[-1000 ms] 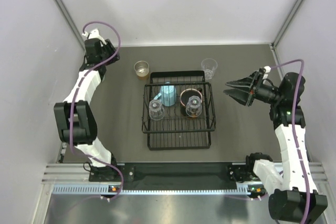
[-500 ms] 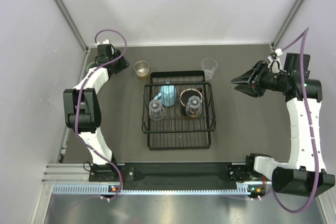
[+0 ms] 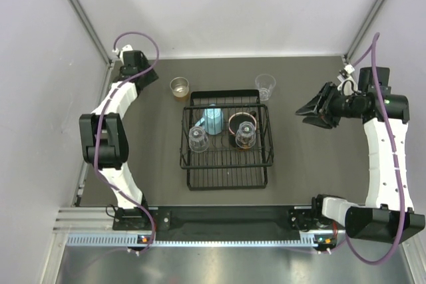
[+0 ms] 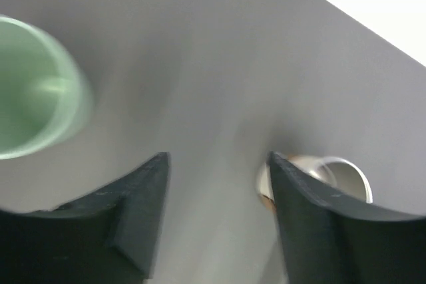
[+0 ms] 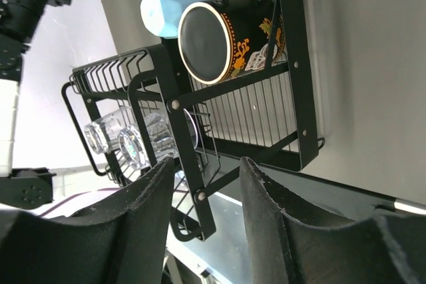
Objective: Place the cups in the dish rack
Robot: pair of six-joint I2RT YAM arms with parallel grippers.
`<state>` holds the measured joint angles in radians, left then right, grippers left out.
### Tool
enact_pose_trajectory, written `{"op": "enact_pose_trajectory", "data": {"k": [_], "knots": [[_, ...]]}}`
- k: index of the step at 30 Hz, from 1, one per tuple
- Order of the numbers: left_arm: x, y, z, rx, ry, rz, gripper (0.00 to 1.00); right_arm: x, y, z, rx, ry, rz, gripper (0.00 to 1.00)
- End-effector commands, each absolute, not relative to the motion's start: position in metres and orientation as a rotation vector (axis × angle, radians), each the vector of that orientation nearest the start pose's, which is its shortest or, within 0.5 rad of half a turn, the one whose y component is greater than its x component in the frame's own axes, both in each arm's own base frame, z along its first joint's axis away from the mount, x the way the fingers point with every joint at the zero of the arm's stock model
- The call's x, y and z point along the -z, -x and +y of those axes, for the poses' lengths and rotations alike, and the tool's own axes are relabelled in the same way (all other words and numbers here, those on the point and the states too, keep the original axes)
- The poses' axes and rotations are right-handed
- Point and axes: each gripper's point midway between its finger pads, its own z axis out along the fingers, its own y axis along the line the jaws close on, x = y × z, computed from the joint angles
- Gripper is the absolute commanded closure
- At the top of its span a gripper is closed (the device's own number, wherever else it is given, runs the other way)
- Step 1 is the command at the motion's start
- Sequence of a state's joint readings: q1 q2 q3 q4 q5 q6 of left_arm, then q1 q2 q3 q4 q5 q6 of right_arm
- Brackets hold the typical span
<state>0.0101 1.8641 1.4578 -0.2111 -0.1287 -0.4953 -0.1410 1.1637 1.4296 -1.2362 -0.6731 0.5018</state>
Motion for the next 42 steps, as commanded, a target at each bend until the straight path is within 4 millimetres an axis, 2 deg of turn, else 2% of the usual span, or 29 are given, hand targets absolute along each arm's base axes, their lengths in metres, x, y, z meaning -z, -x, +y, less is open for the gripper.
{"op": "enact_pose_trajectory", "data": {"k": [1, 6, 9, 15, 18, 21, 31, 36, 38, 40, 41, 42], "knots": [[-0.215, -0.523, 0.059, -0.059, 0.677, 1.935, 0.31, -0.307, -0.232, 0.089, -0.962, -0.454, 2.414, 0.56], [-0.222, -0.510, 0.106, -0.143, 0.800, 1.922, 0.27, -0.303, -0.231, 0.092, -0.962, -0.420, 2.423, 0.56], [-0.227, -0.503, 0.120, -0.164, 0.821, 1.914, 0.27, -0.307, -0.232, 0.098, -0.979, -0.385, 2.417, 0.55], [-0.209, -0.479, 0.162, -0.263, 0.960, 1.946, 0.28, -0.317, -0.238, 0.105, -1.017, -0.350, 2.399, 0.55], [-0.198, -0.475, 0.174, -0.260, 0.992, 1.967, 0.28, -0.316, -0.240, 0.106, -1.022, -0.352, 2.402, 0.55], [-0.186, -0.474, 0.178, -0.255, 1.011, 2.003, 0.30, -0.315, -0.241, 0.106, -1.034, -0.360, 2.404, 0.55], [-0.141, -0.480, 0.166, -0.174, 1.066, 2.078, 0.34, -0.321, -0.247, 0.106, -1.031, -0.362, 2.394, 0.55], [-0.128, -0.488, 0.165, -0.154, 1.071, 2.091, 0.43, -0.324, -0.248, 0.106, -1.037, -0.366, 2.392, 0.55], [-0.121, -0.491, 0.163, -0.145, 1.073, 2.109, 0.52, -0.325, -0.248, 0.106, -1.033, -0.367, 2.389, 0.55], [-0.113, -0.492, 0.160, -0.129, 1.076, 2.130, 0.56, -0.326, -0.247, 0.105, -1.027, -0.368, 2.387, 0.55], [-0.109, -0.492, 0.159, -0.123, 1.078, 2.138, 0.64, -0.326, -0.247, 0.105, -1.026, -0.371, 2.389, 0.55], [-0.106, -0.492, 0.158, -0.116, 1.075, 2.148, 0.68, -0.328, -0.248, 0.105, -1.021, -0.369, 2.384, 0.55]]}}
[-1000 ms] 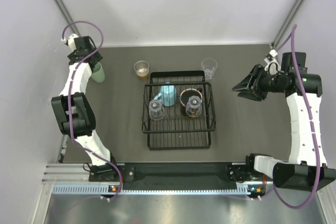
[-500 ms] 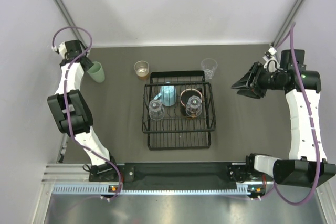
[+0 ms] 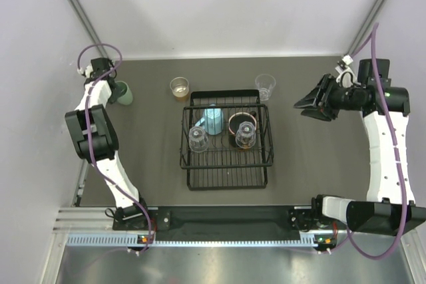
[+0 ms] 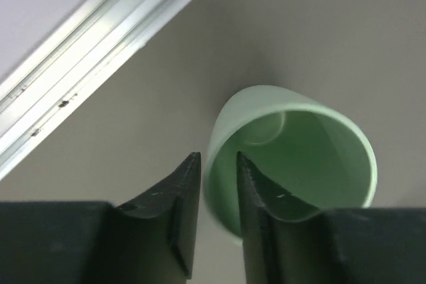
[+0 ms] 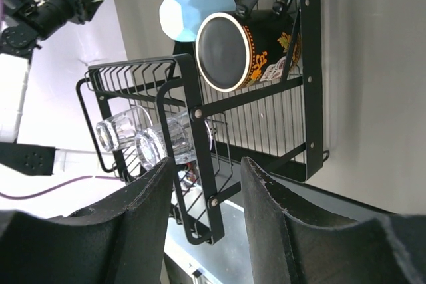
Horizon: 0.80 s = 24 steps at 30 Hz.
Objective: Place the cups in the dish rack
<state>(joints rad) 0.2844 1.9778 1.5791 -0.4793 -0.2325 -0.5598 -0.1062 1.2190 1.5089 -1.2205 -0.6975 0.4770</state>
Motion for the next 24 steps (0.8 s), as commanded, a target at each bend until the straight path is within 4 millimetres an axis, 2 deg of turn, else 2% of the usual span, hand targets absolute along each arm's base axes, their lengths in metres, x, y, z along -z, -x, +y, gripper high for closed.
{"op": "enact_pose_trajectory", "data": {"k": [1, 2, 5, 8, 11, 12, 14, 15, 16, 17, 18, 19, 20, 21, 22, 23, 24], "knots": [[-0.104, -0.492, 0.156, -0.107, 1.073, 2.157, 0.73, -0.328, -0.248, 0.104, -1.015, -0.369, 2.381, 0.55], [-0.105, -0.492, 0.155, -0.100, 1.071, 2.161, 0.84, -0.328, -0.248, 0.104, -1.012, -0.373, 2.382, 0.55], [-0.110, -0.494, 0.150, -0.059, 1.054, 2.176, 1.00, -0.330, -0.249, 0.103, -1.009, -0.375, 2.378, 0.55], [-0.132, -0.499, 0.138, 0.036, 1.026, 2.159, 1.00, -0.336, -0.251, 0.103, -1.005, -0.366, 2.357, 0.54], [-0.168, -0.504, 0.121, 0.162, 1.012, 2.099, 1.00, -0.348, -0.254, 0.107, -1.024, -0.340, 2.328, 0.51], [-0.191, -0.505, 0.108, 0.255, 0.988, 2.061, 1.00, -0.356, -0.255, 0.108, -1.026, -0.322, 2.308, 0.50], [-0.215, -0.507, 0.082, 0.396, 0.945, 2.032, 1.00, -0.364, -0.258, 0.113, -1.050, -0.296, 2.294, 0.45], [-0.244, -0.508, 0.068, 0.461, 0.891, 1.972, 1.00, -0.374, -0.259, 0.116, -1.057, -0.272, 2.272, 0.44], [-0.262, -0.508, 0.056, 0.536, 0.851, 1.936, 1.00, -0.380, -0.259, 0.119, -1.072, -0.256, 2.261, 0.41], [-0.269, -0.506, 0.044, 0.610, 0.859, 1.909, 1.00, -0.383, -0.261, 0.126, -1.091, -0.230, 2.258, 0.39], [-0.308, -0.501, 0.025, 0.707, 0.773, 1.824, 1.00, -0.394, -0.262, 0.130, -1.100, -0.195, 2.232, 0.34], [-0.315, -0.495, 0.015, 0.763, 0.756, 1.801, 1.00, -0.399, -0.262, 0.142, -1.130, -0.145, 2.231, 0.32], [-0.332, -0.491, 0.004, 0.832, 0.750, 1.754, 1.00, -0.403, -0.262, 0.147, -1.144, -0.126, 2.223, 0.30], [-0.364, -0.480, -0.012, 0.890, 0.671, 1.691, 1.00, -0.414, -0.261, 0.154, -1.160, -0.088, 2.199, 0.27], [-0.374, -0.474, -0.020, 0.925, 0.649, 1.666, 1.00, -0.418, -0.262, 0.165, -1.194, -0.052, 2.195, 0.25], [-0.399, -0.462, -0.031, 0.979, 0.614, 1.612, 1.00, -0.429, -0.260, 0.171, -1.215, -0.018, 2.168, 0.24], [-0.413, -0.453, -0.049, 1.036, 0.558, 1.594, 1.00, -0.434, -0.258, 0.178, -1.244, 0.013, 2.157, 0.20]]}}
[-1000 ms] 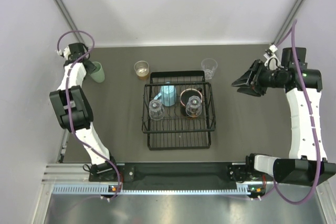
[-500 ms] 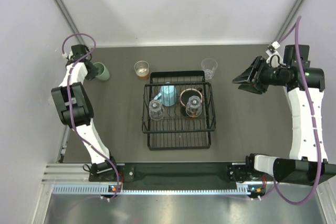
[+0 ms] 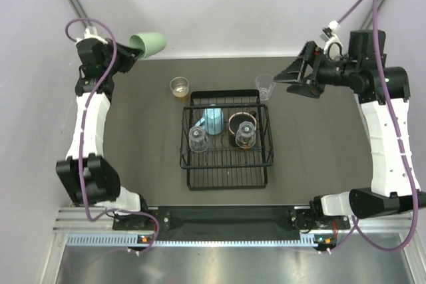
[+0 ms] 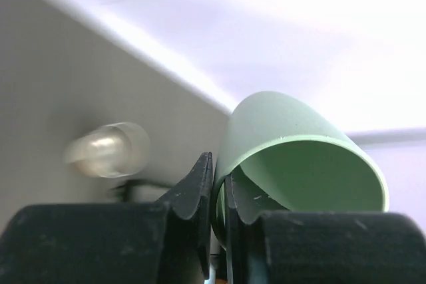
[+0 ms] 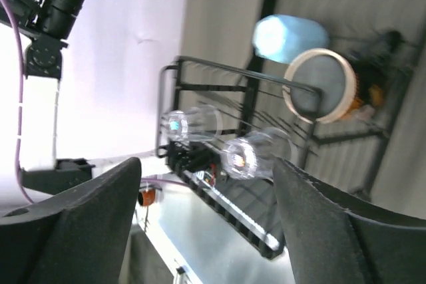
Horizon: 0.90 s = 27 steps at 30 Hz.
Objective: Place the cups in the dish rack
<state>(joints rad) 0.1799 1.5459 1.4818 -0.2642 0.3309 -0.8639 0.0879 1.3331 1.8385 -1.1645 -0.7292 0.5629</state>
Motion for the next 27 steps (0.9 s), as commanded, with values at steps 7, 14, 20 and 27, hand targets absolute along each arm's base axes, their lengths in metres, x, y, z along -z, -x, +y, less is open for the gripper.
{"op": "enact_pose_trajectory", "data": {"k": [7, 14, 20, 27], "knots": [[-0.499, -0.368, -0.134, 1.401, 0.189, 1.388, 1.00, -0.501, -0.235, 0.229, -1.481, 0.290, 1.895, 0.00], [-0.537, -0.266, -0.195, 1.626, -0.114, 1.212, 1.00, -0.541, -0.211, 0.259, -1.681, 0.412, 1.706, 0.00], [-0.533, -0.242, -0.203, 1.683, -0.140, 1.200, 1.00, -0.556, -0.198, 0.290, -1.769, 0.452, 1.654, 0.00], [-0.530, -0.228, -0.203, 1.713, -0.134, 1.181, 1.00, -0.557, -0.194, 0.316, -1.798, 0.482, 1.649, 0.00]]}}
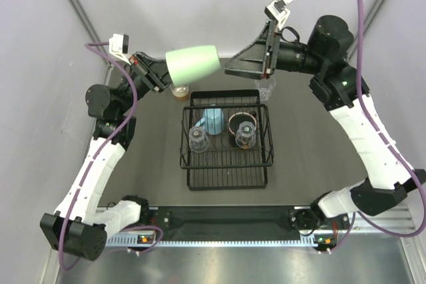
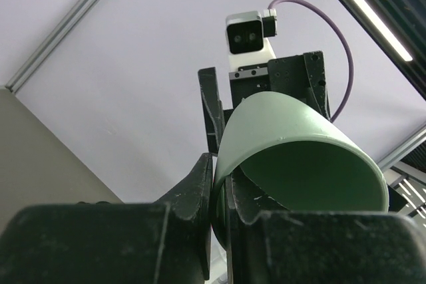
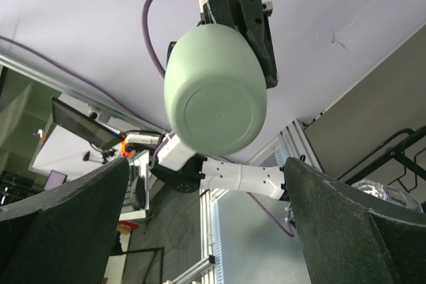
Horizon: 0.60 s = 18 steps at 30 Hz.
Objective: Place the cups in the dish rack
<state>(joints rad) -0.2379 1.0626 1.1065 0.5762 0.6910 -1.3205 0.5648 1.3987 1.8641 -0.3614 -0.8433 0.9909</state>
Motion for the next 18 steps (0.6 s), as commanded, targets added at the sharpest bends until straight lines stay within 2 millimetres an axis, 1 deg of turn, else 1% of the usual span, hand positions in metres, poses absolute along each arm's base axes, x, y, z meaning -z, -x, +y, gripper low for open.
{"op": "enact_pose_trajectory", "data": {"k": [1, 4, 6, 13, 14, 18], "knots": [[-0.530, -0.226, -0.203, 1.717, -0.137, 1.179, 1.00, -0.559, -0.194, 0.318, -1.800, 0.482, 1.645, 0.00], [-0.531, -0.220, -0.206, 1.734, -0.148, 1.175, 1.00, -0.555, -0.197, 0.326, -1.799, 0.474, 1.655, 0.00], [-0.529, -0.220, -0.206, 1.736, -0.144, 1.178, 1.00, -0.553, -0.199, 0.331, -1.800, 0.467, 1.663, 0.02], [-0.527, -0.214, -0.210, 1.750, -0.156, 1.182, 1.00, -0.558, -0.196, 0.338, -1.828, 0.479, 1.636, 0.11], [-0.524, -0.216, -0.211, 1.751, -0.144, 1.194, 1.00, -0.560, -0.195, 0.338, -1.838, 0.480, 1.631, 0.12], [-0.520, -0.217, -0.212, 1.747, -0.141, 1.201, 1.00, -0.559, -0.190, 0.342, -1.867, 0.505, 1.628, 0.16]]}}
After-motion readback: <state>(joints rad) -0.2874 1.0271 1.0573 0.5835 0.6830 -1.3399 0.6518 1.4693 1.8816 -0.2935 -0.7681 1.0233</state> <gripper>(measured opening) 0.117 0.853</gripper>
